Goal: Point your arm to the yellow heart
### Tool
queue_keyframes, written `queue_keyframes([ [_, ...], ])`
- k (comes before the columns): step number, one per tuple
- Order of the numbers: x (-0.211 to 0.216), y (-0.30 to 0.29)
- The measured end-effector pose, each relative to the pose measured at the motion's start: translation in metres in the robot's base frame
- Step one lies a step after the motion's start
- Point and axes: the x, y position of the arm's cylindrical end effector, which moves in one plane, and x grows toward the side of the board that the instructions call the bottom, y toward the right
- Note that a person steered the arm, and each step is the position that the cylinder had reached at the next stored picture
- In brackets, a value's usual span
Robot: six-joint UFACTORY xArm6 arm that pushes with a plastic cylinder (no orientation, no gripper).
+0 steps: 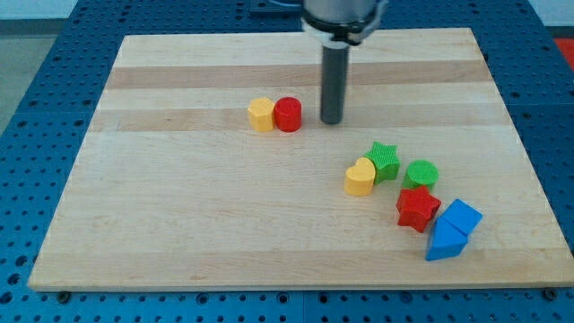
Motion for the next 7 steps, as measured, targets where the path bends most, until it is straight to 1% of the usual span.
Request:
queue_keyframes([
  [1, 0.014, 0.041],
  [2, 0.015, 0.038],
  [3, 0.025, 0.018],
  [5, 0.077, -0.052],
  [6, 0.118, -0.066],
  [7, 0.154, -0.056],
])
